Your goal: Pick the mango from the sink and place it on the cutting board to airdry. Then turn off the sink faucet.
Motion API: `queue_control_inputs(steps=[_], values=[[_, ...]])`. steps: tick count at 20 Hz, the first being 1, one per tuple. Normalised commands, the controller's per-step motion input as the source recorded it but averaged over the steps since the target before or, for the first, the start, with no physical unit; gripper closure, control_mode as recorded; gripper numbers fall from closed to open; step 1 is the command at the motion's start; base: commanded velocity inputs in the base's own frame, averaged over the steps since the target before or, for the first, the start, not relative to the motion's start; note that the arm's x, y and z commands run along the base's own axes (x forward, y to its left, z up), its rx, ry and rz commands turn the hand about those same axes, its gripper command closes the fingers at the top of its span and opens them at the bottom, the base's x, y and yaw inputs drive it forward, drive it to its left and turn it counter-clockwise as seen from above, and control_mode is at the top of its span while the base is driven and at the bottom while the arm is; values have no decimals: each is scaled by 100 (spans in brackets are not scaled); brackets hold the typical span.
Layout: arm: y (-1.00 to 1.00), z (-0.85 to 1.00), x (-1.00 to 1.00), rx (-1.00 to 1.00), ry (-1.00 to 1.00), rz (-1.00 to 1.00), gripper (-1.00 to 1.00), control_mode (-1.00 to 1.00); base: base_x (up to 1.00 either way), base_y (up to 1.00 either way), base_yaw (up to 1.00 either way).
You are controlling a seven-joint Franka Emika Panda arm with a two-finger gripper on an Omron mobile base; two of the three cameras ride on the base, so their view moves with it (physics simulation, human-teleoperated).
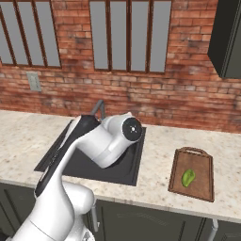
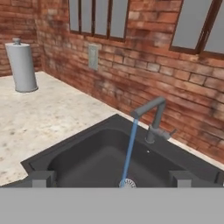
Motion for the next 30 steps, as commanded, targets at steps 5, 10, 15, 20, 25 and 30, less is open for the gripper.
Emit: queue_control_inputs(steps=[5,10,15,20,25,30], values=[[11,-5,0,0,-1,-4,-100,-100,0,0,0],[0,-14,0,0,0,2,-100,-100,0,0,0],[1,-6,1,0,0,16,-100,-100,0,0,0],[0,-3,0,0,0,26,-100,-100,0,0,0],[0,-4,15,1,0,22,-100,-100,0,0,0],[0,0,23,2,0,4,-100,-100,0,0,0]])
